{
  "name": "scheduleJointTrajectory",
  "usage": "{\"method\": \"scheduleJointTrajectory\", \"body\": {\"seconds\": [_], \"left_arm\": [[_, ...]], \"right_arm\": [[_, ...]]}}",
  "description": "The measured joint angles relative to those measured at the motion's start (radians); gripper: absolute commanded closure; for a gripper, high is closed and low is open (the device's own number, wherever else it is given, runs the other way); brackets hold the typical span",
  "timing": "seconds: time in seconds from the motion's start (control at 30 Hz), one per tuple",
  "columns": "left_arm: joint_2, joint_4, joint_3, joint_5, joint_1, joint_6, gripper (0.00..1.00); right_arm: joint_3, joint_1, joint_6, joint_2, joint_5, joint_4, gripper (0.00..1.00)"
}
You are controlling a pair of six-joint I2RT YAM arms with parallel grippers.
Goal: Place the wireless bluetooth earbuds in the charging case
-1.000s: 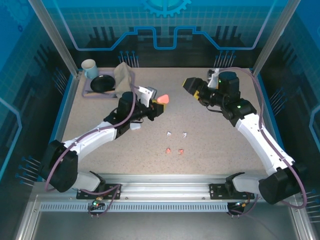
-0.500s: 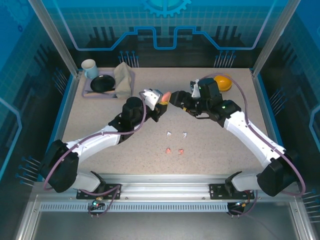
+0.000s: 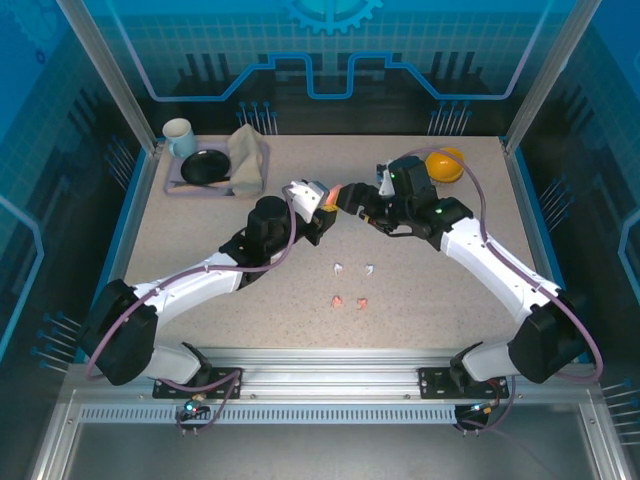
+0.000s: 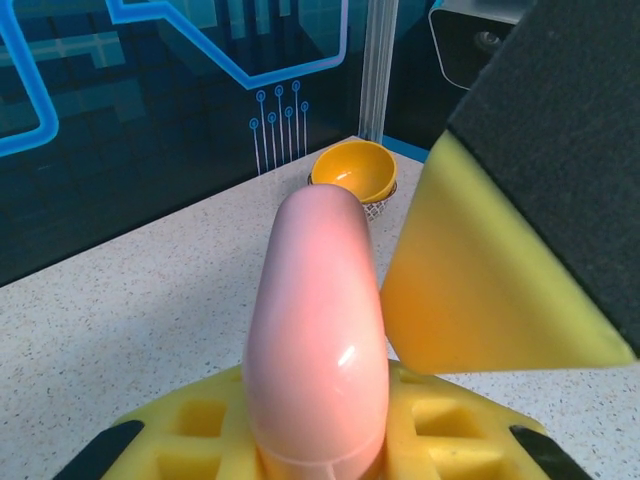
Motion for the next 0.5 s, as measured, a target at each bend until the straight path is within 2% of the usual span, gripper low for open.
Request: {"method": "scheduleJointTrajectory", "body": {"seconds": [0.37, 0.5], "left_arm": [[0.000, 0.049, -0.013, -0.049, -0.001, -0.002, 1.00], [0.000, 0.039, -0.031, -0.017, -0.032, 0.000, 1.00]], "right_arm": [[0.116, 0.004, -0.001, 0.060, -0.004, -0.053, 0.18], [0.161, 0.004, 0.004, 0.086, 0.000, -0.022, 0.19]]}}
